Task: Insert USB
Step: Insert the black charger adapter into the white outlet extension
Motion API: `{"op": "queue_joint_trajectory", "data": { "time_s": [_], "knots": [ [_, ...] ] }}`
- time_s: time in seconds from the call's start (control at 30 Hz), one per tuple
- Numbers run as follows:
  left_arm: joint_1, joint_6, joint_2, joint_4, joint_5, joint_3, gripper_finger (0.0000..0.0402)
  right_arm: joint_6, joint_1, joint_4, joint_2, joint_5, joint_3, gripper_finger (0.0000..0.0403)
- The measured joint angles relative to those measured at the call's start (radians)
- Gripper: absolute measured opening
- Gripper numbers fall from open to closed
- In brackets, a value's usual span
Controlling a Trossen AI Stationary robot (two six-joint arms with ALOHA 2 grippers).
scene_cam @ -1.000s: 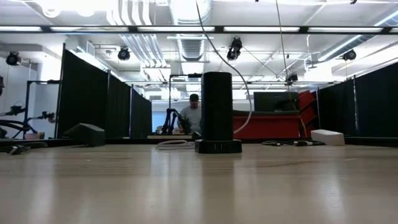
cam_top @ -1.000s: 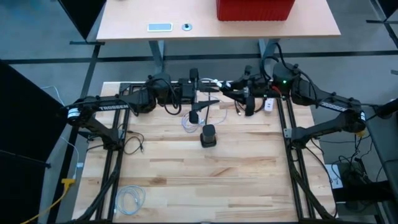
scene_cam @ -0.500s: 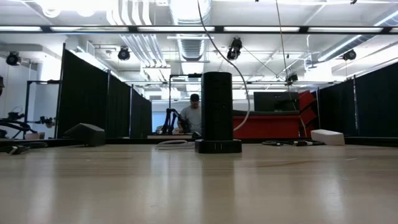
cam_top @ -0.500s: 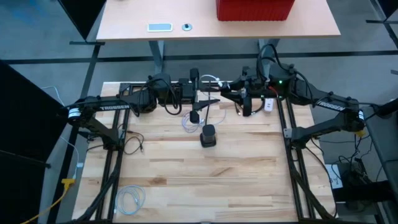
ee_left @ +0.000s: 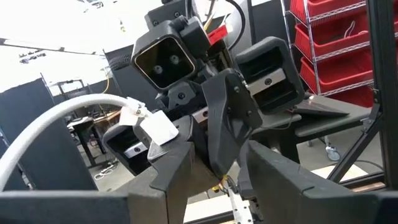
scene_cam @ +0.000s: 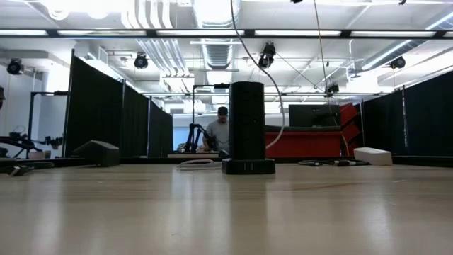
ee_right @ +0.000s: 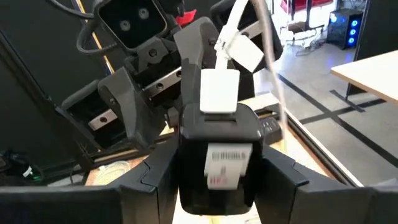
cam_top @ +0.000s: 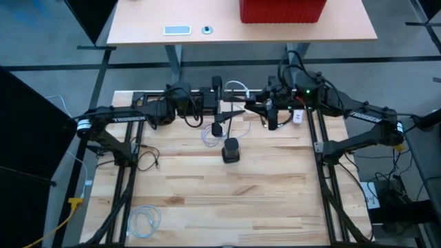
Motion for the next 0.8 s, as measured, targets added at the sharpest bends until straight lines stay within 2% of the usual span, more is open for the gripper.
{"op": "queue_joint_trajectory", "data": {
  "time_s": [0.23, 0.8],
  "knots": [
    [-0.005, -0.021, 0.010, -0.015, -0.001, 0.000, 0.0133, -0.012, 0.001, -0.035, 0.007, 0.008, -0.002, 0.0145],
    [-0.006, -0.047, -0.023, -0.137, -0.035, 0.001, 0.0148, -0.035, -0.006, -0.088, -0.052, 0.087, -0.002, 0.0145]
  ]
}}
